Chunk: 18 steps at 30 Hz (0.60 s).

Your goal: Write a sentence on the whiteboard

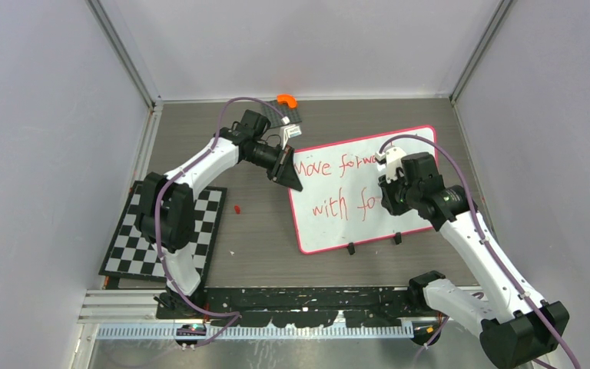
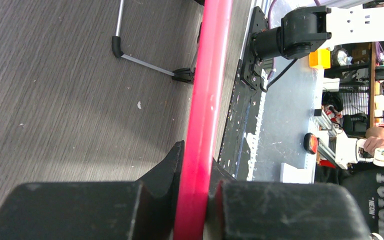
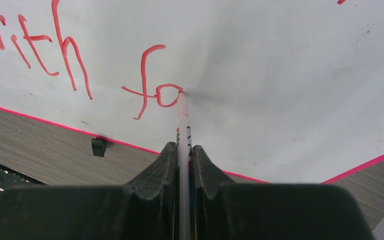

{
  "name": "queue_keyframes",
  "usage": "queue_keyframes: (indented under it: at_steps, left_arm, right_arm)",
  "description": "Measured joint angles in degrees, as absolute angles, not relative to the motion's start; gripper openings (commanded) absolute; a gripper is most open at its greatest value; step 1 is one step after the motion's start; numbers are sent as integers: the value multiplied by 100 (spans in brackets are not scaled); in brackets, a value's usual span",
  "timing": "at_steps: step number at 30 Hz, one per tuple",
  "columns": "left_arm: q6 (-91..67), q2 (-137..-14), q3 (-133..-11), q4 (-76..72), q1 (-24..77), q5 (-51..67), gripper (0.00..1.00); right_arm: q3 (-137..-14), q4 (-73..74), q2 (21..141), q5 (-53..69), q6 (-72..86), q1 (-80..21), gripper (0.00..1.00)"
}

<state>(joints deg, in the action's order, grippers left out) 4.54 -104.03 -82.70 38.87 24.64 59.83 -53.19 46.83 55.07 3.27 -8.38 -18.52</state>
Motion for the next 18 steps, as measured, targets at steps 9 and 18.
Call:
queue_keyframes:
  at_steps: [9, 18]
  left_arm:
    - [454, -10403, -8270, 3887, 2464, 5983, 0]
    - [456, -10403, -8270, 3887, 2464, 5983, 0]
  right_arm:
    - [-5319, 4722, 5529, 375, -987, -1852, 0]
    - [-5299, 4880, 5590, 513, -1175, -1852, 0]
